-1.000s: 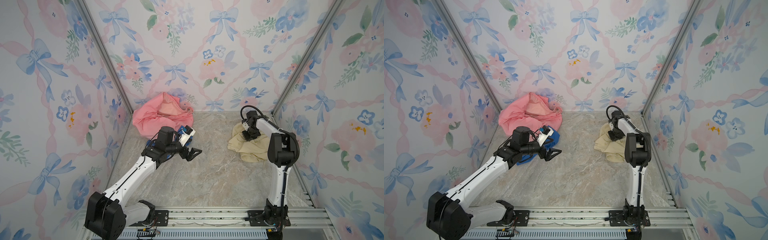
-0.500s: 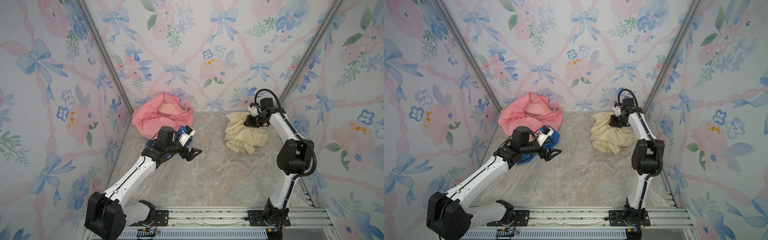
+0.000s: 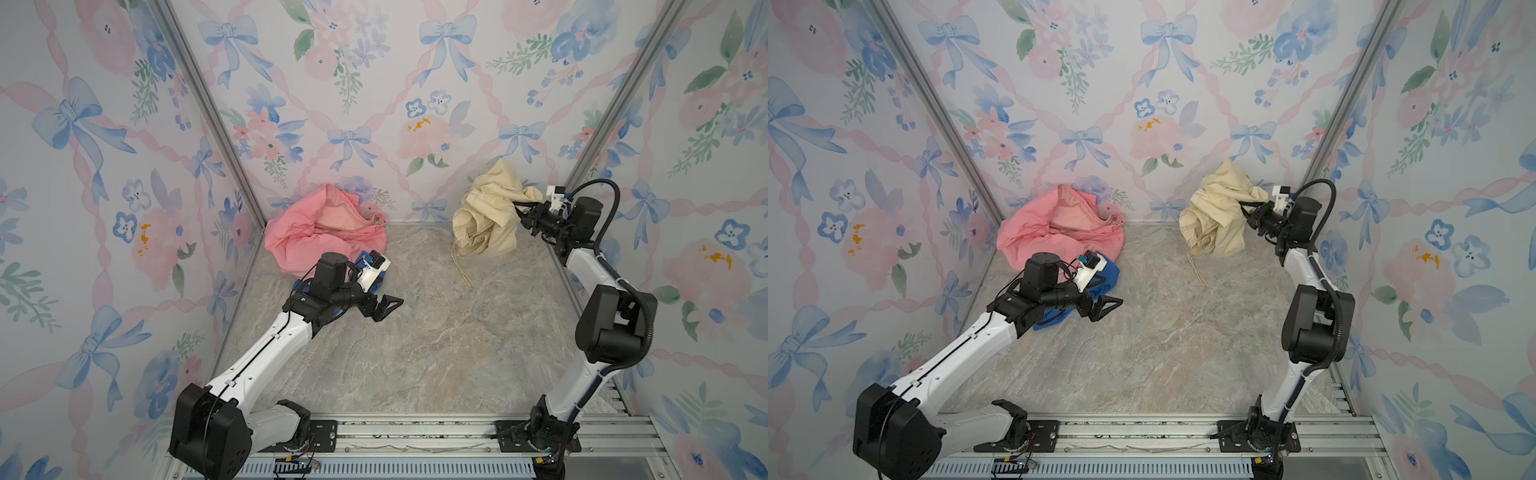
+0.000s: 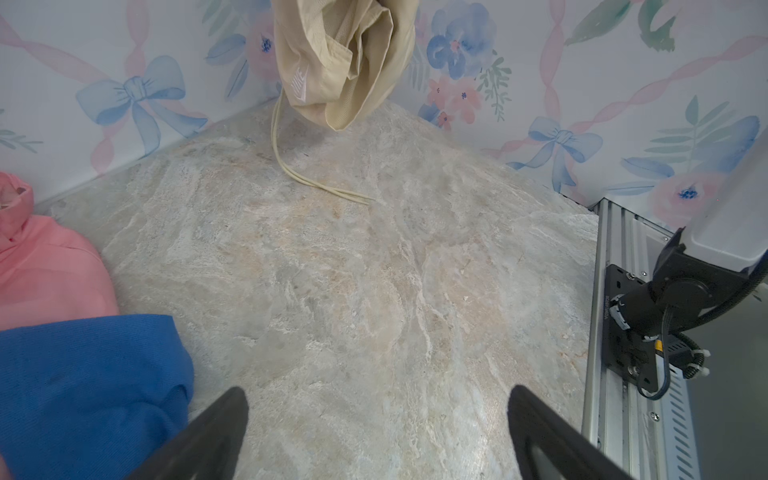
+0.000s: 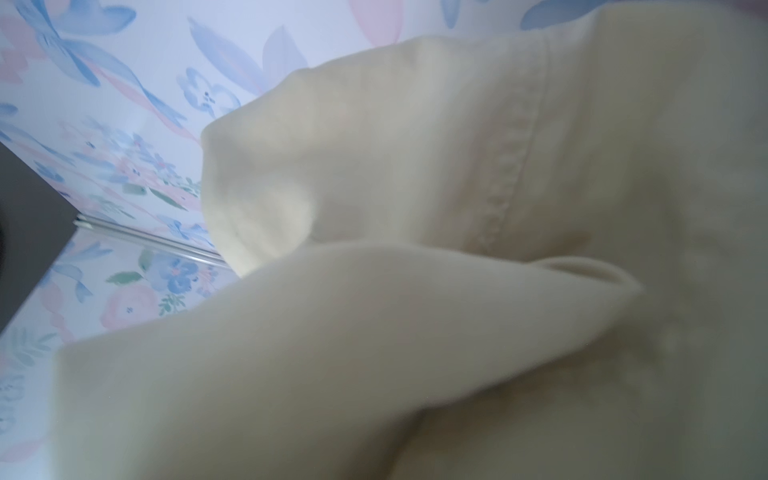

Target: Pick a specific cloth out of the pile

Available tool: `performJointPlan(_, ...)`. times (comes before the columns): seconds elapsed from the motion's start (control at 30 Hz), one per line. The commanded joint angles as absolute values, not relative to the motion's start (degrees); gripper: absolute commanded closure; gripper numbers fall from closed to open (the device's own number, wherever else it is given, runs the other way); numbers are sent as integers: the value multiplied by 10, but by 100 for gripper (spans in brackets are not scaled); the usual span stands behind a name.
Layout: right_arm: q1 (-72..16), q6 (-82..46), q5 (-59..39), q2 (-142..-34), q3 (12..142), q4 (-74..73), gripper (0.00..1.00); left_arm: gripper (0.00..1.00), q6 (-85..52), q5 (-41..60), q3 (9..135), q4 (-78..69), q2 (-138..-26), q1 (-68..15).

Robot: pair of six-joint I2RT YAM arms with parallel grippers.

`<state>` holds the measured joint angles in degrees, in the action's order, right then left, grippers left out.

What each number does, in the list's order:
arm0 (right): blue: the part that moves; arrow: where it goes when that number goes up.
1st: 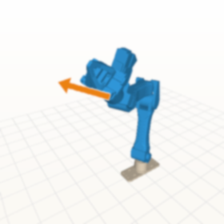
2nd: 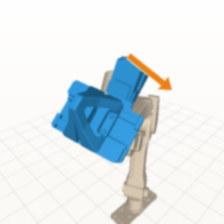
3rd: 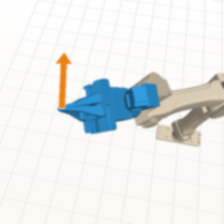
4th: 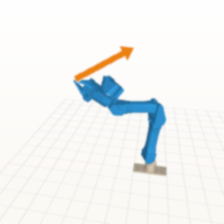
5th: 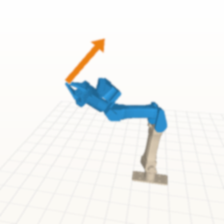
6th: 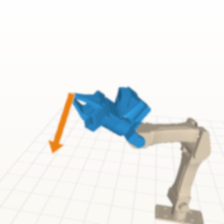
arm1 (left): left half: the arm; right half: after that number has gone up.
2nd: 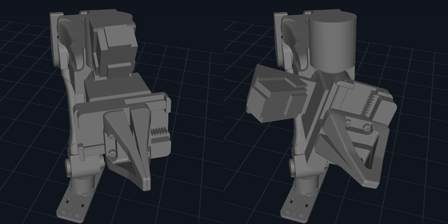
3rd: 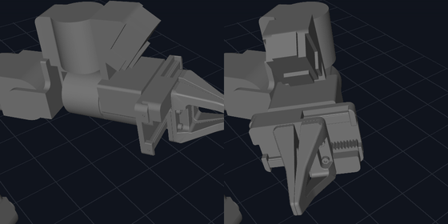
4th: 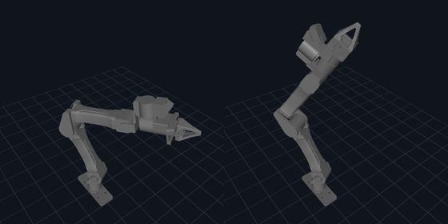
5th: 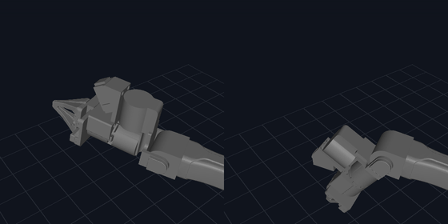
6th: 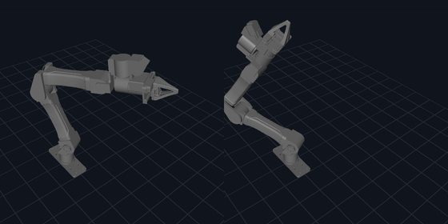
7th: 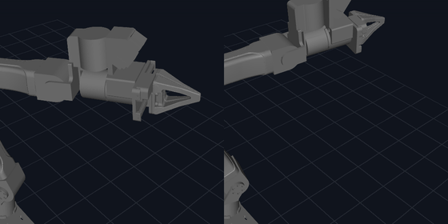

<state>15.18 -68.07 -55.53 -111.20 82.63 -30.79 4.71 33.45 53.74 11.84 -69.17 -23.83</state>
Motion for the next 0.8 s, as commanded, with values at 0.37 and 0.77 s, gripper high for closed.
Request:
performJointPlan(0.37,199,-782,-620,-1193,693,-546,100,2,48,328,541,115,-688,-234)
performJointPlan(0.77,12,-47,-47,-1087,885,371,100,2,46,334,543,115,-689,-232)
